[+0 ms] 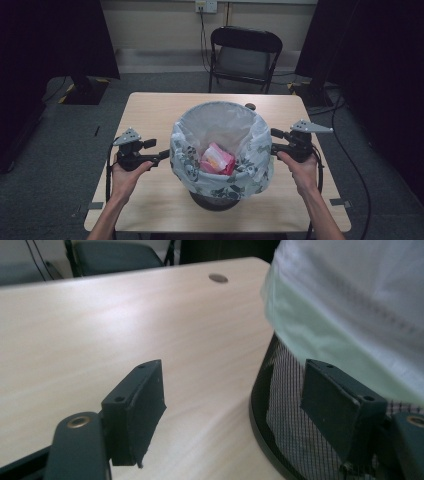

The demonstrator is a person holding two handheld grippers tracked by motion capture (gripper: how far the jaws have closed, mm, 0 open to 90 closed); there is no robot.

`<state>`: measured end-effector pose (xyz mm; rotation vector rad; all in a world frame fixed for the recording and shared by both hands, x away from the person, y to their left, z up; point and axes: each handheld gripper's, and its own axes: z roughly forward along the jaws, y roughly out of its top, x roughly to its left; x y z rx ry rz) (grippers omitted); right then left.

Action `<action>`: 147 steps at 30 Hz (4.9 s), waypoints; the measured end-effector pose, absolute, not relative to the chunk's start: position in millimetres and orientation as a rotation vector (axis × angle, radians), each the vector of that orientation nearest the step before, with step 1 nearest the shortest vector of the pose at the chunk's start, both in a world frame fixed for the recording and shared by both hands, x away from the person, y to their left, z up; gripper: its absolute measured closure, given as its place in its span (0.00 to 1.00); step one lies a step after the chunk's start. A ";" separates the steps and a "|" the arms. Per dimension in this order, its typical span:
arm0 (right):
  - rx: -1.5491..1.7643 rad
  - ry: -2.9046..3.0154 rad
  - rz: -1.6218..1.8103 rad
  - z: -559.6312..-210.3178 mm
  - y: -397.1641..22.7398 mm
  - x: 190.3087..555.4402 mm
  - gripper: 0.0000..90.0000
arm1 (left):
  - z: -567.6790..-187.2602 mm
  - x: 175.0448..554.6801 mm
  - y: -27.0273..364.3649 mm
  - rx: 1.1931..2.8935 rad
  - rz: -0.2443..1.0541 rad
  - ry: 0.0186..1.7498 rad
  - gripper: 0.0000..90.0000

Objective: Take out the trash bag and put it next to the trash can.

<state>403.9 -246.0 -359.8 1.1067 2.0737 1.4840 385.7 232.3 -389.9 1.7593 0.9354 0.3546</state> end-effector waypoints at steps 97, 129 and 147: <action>0.446 2.216 1.917 -221.9 -140.1 358.4 1.00 | -216.0 356.5 108.4 1.554 0.197 0.374 0.65; 0.496 2.201 1.803 -221.8 -119.2 361.6 0.39 | -197.9 360.0 91.5 1.575 0.138 0.295 0.97; 0.462 2.173 1.944 -199.2 -136.5 361.7 0.99 | -219.3 361.0 113.7 1.615 0.325 0.464 0.00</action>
